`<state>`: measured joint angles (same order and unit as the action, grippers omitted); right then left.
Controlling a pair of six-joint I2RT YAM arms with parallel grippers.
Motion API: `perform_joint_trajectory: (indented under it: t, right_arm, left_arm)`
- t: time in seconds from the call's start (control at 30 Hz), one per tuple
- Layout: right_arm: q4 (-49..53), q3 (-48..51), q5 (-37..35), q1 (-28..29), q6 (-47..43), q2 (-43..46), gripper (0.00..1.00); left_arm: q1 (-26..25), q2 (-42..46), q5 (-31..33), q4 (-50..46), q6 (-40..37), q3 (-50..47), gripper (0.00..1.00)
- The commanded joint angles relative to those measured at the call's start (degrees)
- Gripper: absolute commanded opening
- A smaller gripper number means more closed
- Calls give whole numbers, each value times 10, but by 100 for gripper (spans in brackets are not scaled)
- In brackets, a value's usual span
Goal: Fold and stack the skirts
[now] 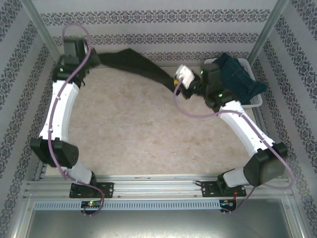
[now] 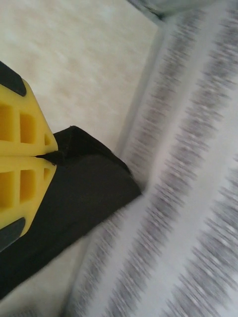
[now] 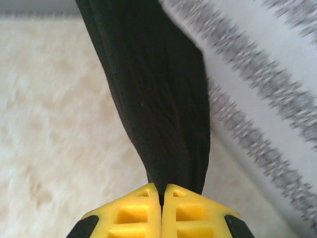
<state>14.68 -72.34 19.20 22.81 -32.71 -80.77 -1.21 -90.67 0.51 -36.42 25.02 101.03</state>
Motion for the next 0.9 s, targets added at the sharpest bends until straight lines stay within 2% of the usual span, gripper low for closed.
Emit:
perform_joint_trajectory:
  t: [0.0,0.07,0.17,0.27,0.37,0.53,0.7,0.87]
  right_arm:
    - [47,80,-108,73,-62,24,0]
    - [73,125,-146,126,-47,36,0]
    - [96,180,-156,202,22,44,0]
    - [140,189,-132,262,86,25,0]
    - [155,189,-112,299,127,1,0]
    - [140,178,-53,277,158,-7,0]
    - [108,180,45,181,198,3,0]
    - [101,163,147,83,241,-22,0]
  left_arm:
    - [8,58,55,53,28,-180,0]
    - [9,97,73,54,62,-293,0]
    - [16,151,115,27,109,-423,0]
    - [36,173,127,-23,128,-476,0]
    - [39,173,123,-49,124,-470,0]
    - [38,148,98,-64,119,-381,0]
    - [4,68,90,-67,92,-249,0]
    - [-29,-43,96,-77,68,-117,0]
